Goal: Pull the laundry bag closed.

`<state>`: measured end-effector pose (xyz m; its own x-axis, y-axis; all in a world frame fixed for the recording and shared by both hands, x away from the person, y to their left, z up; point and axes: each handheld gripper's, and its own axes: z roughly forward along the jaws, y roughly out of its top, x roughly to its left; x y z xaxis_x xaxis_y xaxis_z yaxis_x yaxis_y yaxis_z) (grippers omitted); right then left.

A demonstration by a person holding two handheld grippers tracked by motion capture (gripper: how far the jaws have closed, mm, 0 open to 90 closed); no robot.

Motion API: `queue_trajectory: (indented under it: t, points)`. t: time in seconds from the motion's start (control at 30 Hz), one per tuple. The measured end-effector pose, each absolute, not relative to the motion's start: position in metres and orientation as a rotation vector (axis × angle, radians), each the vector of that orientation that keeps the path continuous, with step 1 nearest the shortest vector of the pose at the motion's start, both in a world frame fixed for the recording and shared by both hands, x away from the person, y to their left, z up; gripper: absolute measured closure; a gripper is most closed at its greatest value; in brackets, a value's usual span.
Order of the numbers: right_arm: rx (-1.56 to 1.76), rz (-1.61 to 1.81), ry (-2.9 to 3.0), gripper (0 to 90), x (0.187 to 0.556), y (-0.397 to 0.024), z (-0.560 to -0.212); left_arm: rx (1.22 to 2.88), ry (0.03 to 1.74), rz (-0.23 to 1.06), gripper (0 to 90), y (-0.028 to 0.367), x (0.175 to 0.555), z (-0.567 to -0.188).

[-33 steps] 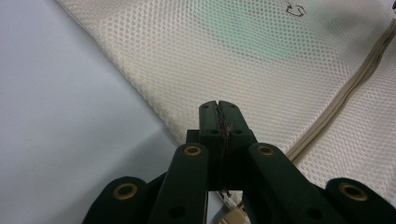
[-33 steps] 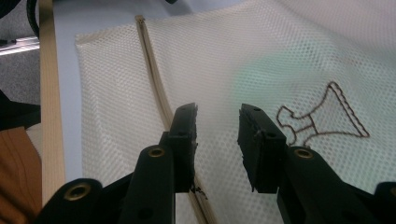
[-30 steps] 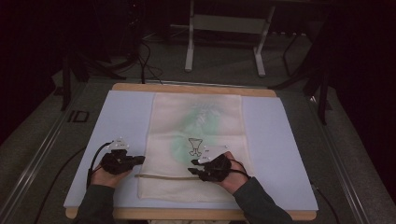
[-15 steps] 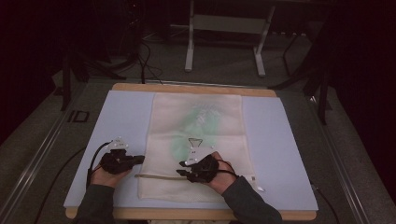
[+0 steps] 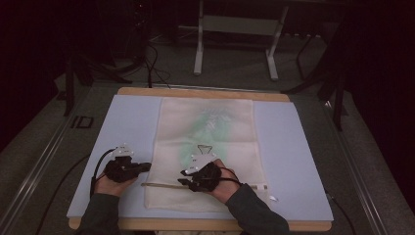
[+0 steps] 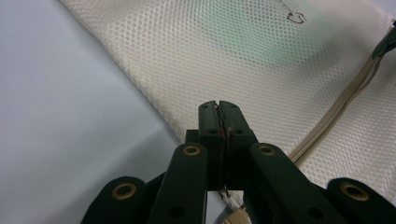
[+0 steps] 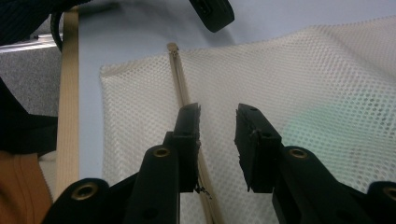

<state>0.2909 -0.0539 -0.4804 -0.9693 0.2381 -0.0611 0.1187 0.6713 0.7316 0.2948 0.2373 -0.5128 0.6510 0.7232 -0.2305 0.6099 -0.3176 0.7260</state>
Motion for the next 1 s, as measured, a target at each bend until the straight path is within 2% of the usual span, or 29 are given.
queue_trajectory:
  t: [1.0]
  points:
    - [0.231,1.185,2.769,73.4,0.293,-0.018,-0.488,2.031,1.033,0.176,88.2,0.239,0.295,-0.512]
